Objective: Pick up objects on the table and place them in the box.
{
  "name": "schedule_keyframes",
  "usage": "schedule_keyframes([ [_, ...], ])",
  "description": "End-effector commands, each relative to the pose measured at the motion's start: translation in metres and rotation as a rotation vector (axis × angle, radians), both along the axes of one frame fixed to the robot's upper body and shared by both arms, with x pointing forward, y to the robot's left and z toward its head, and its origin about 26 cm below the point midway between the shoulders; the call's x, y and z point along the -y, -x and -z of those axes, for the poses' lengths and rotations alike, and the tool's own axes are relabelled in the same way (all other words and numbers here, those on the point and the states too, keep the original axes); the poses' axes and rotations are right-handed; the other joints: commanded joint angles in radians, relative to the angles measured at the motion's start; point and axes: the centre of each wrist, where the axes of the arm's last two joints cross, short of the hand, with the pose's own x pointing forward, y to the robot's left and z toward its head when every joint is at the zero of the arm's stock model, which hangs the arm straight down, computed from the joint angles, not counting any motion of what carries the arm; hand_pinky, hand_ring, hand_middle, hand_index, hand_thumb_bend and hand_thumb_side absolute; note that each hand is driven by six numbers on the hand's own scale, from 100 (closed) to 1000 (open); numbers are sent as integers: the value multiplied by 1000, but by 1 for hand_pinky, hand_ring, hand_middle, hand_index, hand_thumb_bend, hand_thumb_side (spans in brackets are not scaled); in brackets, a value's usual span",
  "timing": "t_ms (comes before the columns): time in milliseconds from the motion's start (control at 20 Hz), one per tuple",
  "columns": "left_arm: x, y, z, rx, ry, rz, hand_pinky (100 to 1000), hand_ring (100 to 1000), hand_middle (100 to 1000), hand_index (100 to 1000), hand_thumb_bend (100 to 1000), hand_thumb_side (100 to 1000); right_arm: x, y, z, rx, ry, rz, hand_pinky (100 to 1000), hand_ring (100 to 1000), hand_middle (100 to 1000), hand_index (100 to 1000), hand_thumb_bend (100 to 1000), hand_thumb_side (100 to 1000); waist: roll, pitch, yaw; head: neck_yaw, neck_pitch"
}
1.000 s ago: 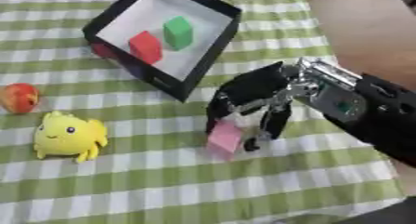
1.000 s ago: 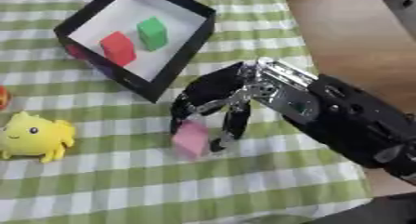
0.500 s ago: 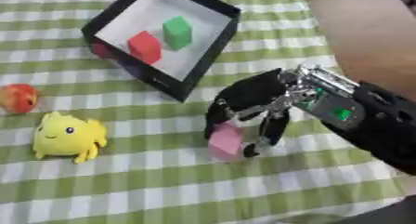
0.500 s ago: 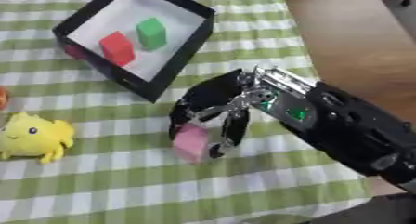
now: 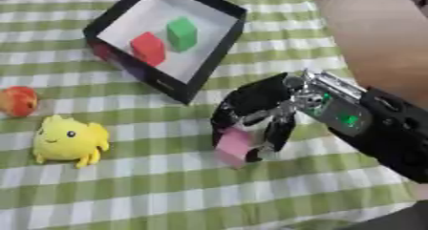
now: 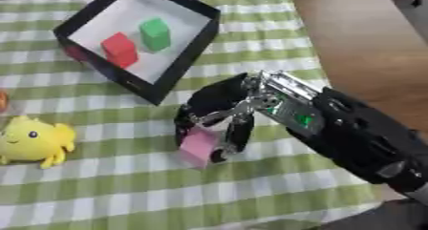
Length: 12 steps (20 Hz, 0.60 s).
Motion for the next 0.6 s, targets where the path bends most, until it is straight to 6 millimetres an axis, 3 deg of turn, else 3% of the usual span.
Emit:
schedule_keyframes([
  [50,-2,1,-9,26,-18,-3,910,638,748,840,263,714,1,0,-9,46,4,-13,755,655,618,751,381,100,4,-27,1,9,-3],
  [350,-2,1,-9,28,-17,-5,910,638,748,840,263,713,0,2,-16,102,-42,-7,751,634,587,714,332,100,3,-27,4,42,-3],
  [400,-2,1,-9,28,-17,-6,910,638,748,840,263,713,0,2,-17,113,-52,-2,746,625,578,704,251,100,2,-27,4,45,-3],
  [450,-3,1,-10,29,-18,-7,910,638,748,840,264,712,1,2,-19,122,-62,5,743,619,570,697,317,100,1,-28,5,47,-3],
  [600,-3,0,-10,31,-18,-9,909,638,748,840,264,712,4,2,-29,155,-98,23,731,603,552,677,305,100,-1,-29,5,54,-3],
])
